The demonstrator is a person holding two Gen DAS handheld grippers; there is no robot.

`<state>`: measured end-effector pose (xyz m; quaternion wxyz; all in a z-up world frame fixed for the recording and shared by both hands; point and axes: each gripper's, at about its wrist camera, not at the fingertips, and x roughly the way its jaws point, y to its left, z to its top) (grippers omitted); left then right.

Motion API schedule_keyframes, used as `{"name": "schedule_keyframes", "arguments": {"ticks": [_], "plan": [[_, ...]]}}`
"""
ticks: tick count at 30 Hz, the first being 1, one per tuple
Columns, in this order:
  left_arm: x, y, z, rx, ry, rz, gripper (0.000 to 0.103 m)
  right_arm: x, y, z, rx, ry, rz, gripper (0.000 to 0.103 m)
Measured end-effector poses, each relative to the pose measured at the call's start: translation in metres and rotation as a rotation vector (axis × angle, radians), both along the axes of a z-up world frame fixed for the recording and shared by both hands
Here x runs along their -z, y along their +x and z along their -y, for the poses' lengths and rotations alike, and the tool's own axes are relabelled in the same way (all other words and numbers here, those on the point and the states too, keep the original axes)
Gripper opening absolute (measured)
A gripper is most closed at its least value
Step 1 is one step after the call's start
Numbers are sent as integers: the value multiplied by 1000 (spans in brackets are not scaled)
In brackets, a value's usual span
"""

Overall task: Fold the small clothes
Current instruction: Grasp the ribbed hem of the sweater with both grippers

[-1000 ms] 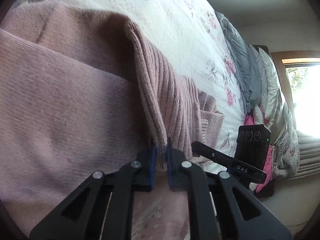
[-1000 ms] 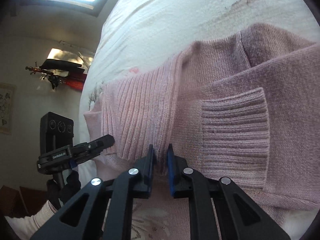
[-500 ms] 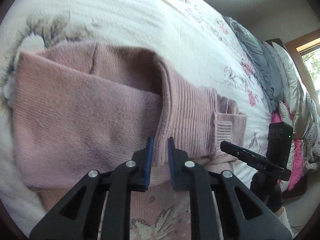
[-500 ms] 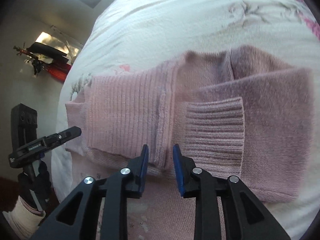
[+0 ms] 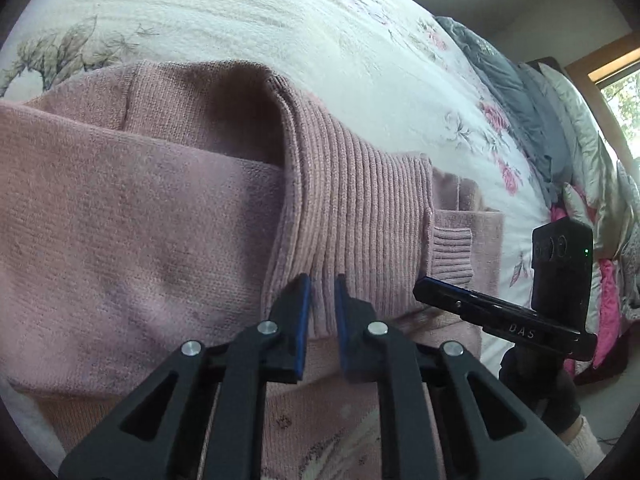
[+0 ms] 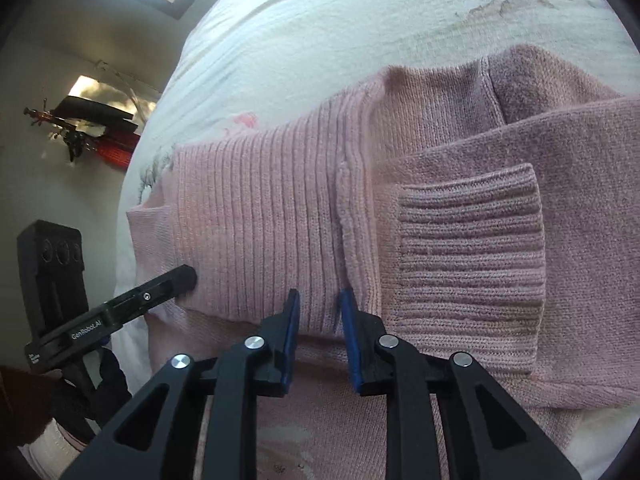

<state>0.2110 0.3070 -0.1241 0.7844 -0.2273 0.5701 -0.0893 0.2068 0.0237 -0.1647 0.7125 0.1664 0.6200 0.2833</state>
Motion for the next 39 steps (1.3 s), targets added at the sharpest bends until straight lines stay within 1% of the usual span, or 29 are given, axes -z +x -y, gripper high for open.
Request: {"name": "schedule_keyframes", "arguments": {"ticks": [1, 2, 4, 6, 7, 9, 11, 12, 14, 16, 19, 22, 25, 27, 33, 34, 36, 39], "plan": [[-7, -6, -2, 0, 4, 7, 19, -8, -3, 5, 2, -1, 12, 29], [-15, -15, -2, 4, 15, 17, 24, -18, -10, 10, 5, -5, 29, 32], [-31, -38, -5, 20, 63, 38, 40, -36, -28, 25, 21, -10, 67, 39], [-45, -68, -12, 28, 132, 48, 47, -50, -54, 40, 41, -8, 73, 42], [-49, -85, -18, 25, 157, 39, 51, -55, -70, 47, 43, -21, 76, 43], [-53, -120, -35, 1, 184, -5, 56, -61, -104, 62, 35, -86, 87, 46], [-51, -157, -54, -42, 188, -66, 56, -63, -140, 73, 32, -154, 77, 50], [-49, -177, -61, -62, 196, -95, 56, -62, -157, 78, 40, -160, 57, 51], [-43, -213, -71, -85, 240, -148, 56, -59, -186, 105, 76, -156, 12, 52], [-37, -244, -77, -102, 259, -198, 56, -54, -213, 124, 113, -182, -28, 53], [-30, -281, -84, -123, 274, -251, 56, -42, -249, 143, 155, -185, -87, 54], [-23, -311, -89, -132, 285, -292, 56, -27, -281, 158, 144, -232, -135, 55], [-19, -332, -89, -130, 266, -305, 56, -15, -305, 168, 129, -243, -174, 55], [-16, -341, -87, -131, 272, -320, 56, -9, -315, 173, 125, -243, -187, 55], [-4, -354, -89, -135, 267, -341, 56, 10, -322, 174, 130, -226, -223, 57], [-2, -355, -89, -138, 257, -342, 56, 13, -322, 173, 125, -225, -225, 58], [2, -355, -91, -141, 236, -342, 56, 19, -321, 169, 115, -220, -235, 61], [8, -357, -91, -136, 225, -347, 56, 27, -322, 164, 103, -224, -240, 64]]}}
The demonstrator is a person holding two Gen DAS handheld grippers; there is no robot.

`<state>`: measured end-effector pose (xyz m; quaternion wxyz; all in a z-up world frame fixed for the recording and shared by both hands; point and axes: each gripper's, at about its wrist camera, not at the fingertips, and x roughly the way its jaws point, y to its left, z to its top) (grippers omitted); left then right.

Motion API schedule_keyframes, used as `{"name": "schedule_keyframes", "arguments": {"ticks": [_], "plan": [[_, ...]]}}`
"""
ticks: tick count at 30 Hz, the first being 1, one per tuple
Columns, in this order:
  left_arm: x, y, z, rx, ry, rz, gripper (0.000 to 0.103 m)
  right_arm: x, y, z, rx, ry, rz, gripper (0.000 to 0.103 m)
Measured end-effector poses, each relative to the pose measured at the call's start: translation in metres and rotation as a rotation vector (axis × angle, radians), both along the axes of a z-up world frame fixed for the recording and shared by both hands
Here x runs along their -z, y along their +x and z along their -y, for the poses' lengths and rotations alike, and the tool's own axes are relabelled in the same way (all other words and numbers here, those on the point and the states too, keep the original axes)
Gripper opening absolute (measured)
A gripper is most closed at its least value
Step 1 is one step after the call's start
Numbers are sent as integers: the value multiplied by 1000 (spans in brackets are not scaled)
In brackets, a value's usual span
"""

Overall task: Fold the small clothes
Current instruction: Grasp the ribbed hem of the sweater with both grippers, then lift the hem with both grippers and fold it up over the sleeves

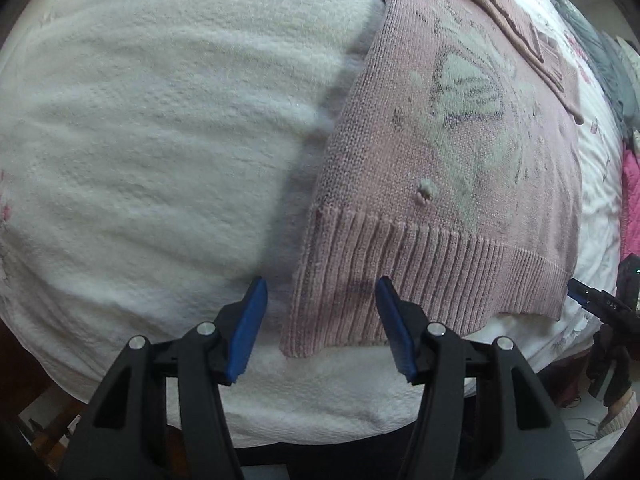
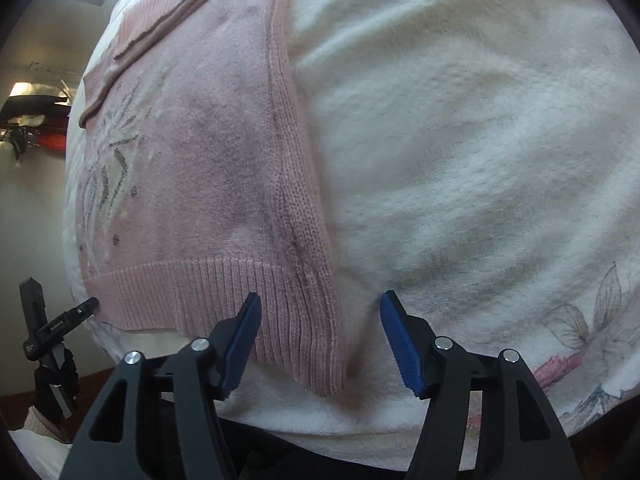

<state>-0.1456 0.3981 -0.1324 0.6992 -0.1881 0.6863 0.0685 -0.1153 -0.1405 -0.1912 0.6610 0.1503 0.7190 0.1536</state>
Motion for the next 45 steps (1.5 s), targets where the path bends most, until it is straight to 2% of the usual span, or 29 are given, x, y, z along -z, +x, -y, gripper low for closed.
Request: {"name": "schedule_keyframes", "arguments": {"ticks": [3, 8, 11, 14, 16, 21, 22, 24, 25, 28, 34, 37, 39, 45], "plan": [[2, -2, 2, -8, -1, 3, 56, 3, -1, -3, -4, 27, -11, 63], [6, -4, 5, -7, -34, 2, 56, 7, -4, -13, -49, 55, -29, 55], [9, -4, 6, 9, -38, -10, 56, 11, -5, -12, -19, 82, -46, 52], [15, -10, 11, -2, -39, -17, 55, 14, -5, -6, 8, 91, -62, 40], [14, -9, 13, 1, -35, -22, 46, 15, -6, -2, 15, 110, -75, 23], [16, -3, 21, 21, -48, -35, 35, 13, -7, -1, 17, 148, -86, 11], [17, -3, 22, 23, -55, -37, 24, 12, -6, -2, 16, 150, -82, 11], [17, -2, 21, 1, -99, -36, 11, 6, -6, -2, 22, 188, -74, 10], [15, -2, 19, -15, -116, -33, 10, 2, -5, 0, 27, 217, -71, 10], [5, -1, 13, -55, -186, 6, 9, -18, 0, 2, 31, 287, -37, 10], [-22, 20, 6, -114, -312, 136, 9, -50, 26, 16, 150, 441, 14, 10], [-38, 36, 7, -136, -345, 198, 9, -60, 43, 20, 194, 496, 35, 10], [-45, 49, 1, -148, -360, 228, 9, -64, 56, 22, 223, 523, 45, 10], [-58, 101, -8, -130, -312, 284, 9, -60, 99, 28, 287, 524, 49, 10]]}}
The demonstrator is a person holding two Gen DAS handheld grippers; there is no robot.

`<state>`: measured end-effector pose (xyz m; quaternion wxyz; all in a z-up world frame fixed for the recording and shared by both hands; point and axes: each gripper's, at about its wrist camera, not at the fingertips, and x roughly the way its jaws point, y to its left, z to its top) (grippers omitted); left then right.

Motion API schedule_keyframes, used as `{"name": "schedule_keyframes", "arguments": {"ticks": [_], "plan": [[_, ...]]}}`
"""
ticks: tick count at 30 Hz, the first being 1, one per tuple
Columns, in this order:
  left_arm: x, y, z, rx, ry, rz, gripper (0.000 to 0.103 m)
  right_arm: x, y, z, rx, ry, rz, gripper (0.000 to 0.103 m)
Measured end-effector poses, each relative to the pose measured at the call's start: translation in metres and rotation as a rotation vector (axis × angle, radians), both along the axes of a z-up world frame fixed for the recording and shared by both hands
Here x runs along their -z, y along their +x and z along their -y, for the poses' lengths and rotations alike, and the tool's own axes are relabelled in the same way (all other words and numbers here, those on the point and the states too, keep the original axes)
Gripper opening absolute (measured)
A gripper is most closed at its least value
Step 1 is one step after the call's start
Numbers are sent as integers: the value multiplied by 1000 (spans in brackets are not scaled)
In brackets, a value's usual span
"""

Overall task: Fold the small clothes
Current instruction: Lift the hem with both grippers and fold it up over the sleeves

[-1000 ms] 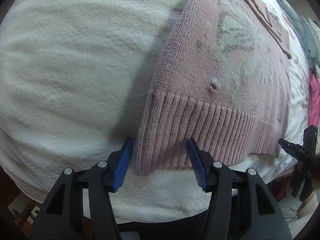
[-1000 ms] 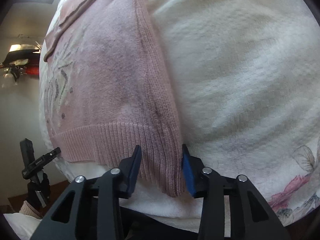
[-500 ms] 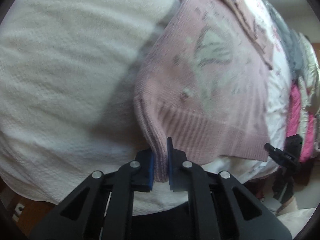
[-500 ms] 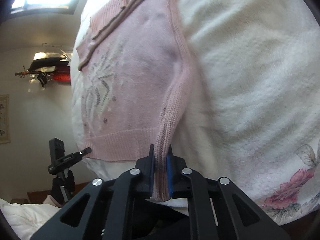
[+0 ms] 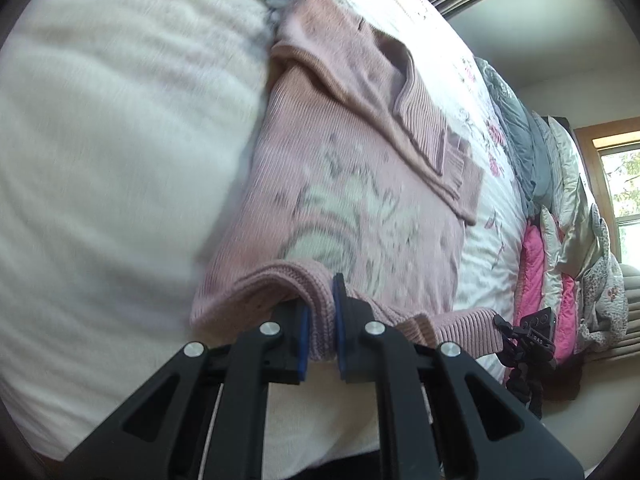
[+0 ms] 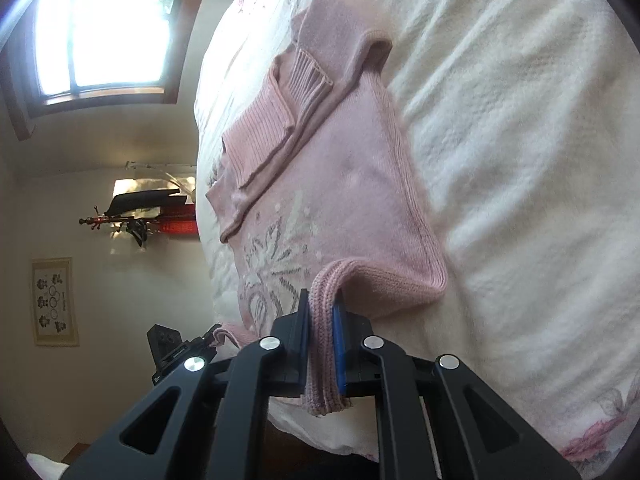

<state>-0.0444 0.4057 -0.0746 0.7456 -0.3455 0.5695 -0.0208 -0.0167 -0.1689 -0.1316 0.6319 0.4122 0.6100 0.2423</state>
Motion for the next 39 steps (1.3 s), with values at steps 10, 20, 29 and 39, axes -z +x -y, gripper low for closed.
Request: {"name": "schedule_keyframes", "arguments": {"ticks": [10, 20, 29, 39], "plan": [[15, 72, -33, -85, 40, -14, 9, 37, 62, 7, 67, -16, -86, 11], [32, 99, -43, -101, 5, -60, 12, 50, 82, 18, 99, -62, -109, 34], [11, 82, -62, -138, -66, -1, 27, 24, 80, 35, 39, -161, -25, 35], [-10, 100, -52, 30, 183, 9, 41, 9, 74, 3, -44, -208, 36, 40]]}}
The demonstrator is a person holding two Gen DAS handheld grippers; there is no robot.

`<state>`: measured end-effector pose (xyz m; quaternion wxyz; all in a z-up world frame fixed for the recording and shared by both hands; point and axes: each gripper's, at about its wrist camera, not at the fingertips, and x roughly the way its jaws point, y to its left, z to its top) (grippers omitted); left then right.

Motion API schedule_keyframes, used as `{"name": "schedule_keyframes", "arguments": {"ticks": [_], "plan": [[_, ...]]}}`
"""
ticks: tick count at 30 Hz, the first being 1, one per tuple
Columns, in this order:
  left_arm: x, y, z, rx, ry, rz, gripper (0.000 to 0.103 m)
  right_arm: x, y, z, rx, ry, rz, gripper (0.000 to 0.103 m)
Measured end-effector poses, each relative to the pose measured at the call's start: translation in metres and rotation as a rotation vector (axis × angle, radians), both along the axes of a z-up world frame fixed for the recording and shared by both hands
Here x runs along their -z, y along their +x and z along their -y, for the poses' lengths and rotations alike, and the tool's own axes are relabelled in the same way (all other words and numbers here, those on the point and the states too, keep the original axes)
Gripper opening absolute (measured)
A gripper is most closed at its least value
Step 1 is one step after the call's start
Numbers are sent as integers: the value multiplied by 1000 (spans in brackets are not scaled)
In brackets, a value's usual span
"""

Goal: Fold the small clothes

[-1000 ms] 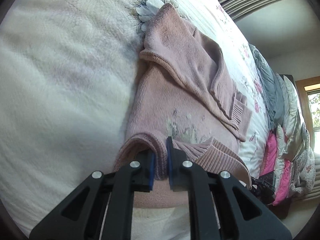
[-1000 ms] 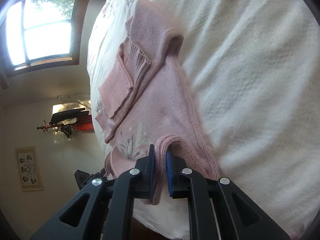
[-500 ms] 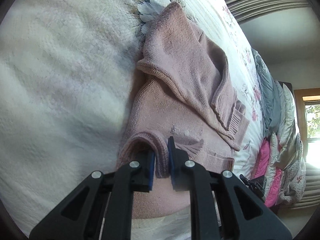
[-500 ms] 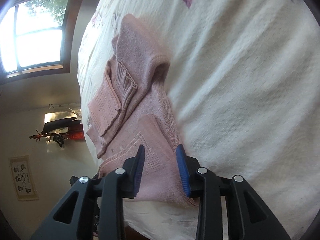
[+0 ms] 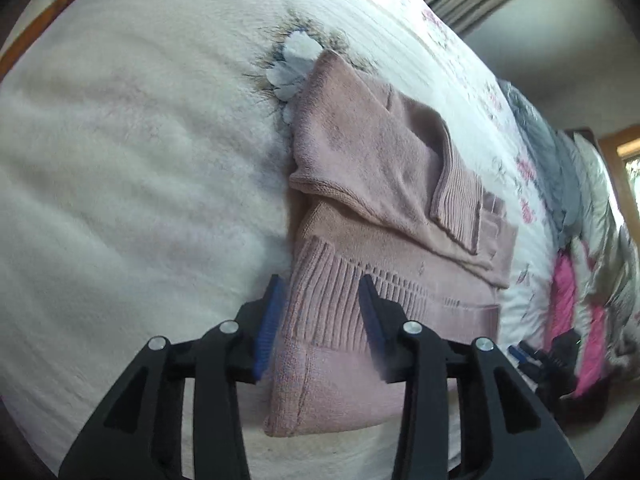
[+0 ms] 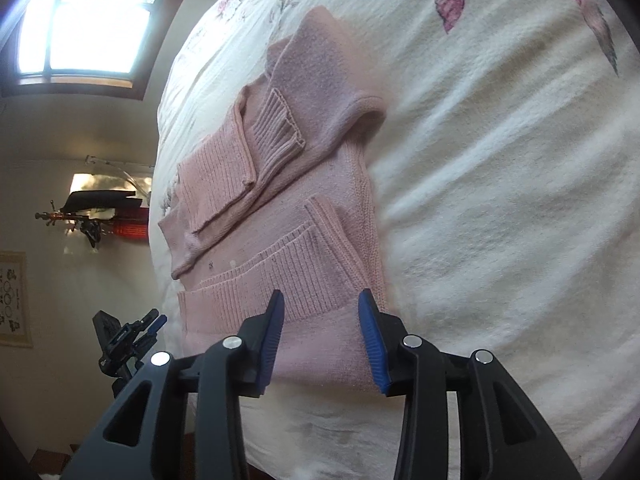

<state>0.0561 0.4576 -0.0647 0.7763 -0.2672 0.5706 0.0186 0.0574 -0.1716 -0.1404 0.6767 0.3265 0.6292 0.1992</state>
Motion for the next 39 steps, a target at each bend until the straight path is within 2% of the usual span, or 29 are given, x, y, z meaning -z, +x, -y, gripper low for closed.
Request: {"name": "schedule_keyframes", "arguments": {"ticks": [3, 9, 11, 15, 20, 22, 25, 26, 28, 30, 35, 36, 37, 38, 39], "plan": [[10, 17, 19, 96, 134, -44, 41, -2, 0, -12, -31, -16, 4, 40], [36, 42, 38, 234, 249, -100, 44, -4, 2, -28, -71, -44, 12, 41], [43, 46, 38, 246, 255, -114, 40, -4, 4, -31, -79, -49, 12, 41], [44, 45, 41, 270, 275, -103, 9, -5, 11, -39, -126, -106, 27, 41], [30, 34, 43, 278, 231, -36, 8, -14, 26, -59, -224, -209, 100, 43], [32, 30, 42, 283, 217, -39, 8, -16, 33, -71, -282, -254, 132, 49], [42, 33, 37, 279, 224, -66, 11, -13, 43, -90, -362, -324, 164, 50], [46, 35, 36, 273, 216, -77, 11, -10, 46, -95, -378, -338, 166, 50], [53, 39, 34, 259, 200, -97, 19, -3, 52, -102, -404, -361, 169, 50], [57, 40, 32, 257, 192, -102, 23, 4, 58, -106, -413, -396, 163, 52], [61, 44, 41, 284, 219, -105, 22, 25, 66, -105, -412, -427, 118, 54], [61, 45, 44, 285, 221, -103, 19, 28, 64, -105, -418, -405, 113, 50], [60, 43, 44, 287, 224, -98, 15, 31, 62, -106, -434, -388, 106, 40], [59, 43, 46, 292, 231, -93, 12, 32, 59, -108, -458, -397, 107, 34], [57, 42, 49, 299, 235, -86, 10, 33, 55, -111, -489, -427, 122, 23]]}}
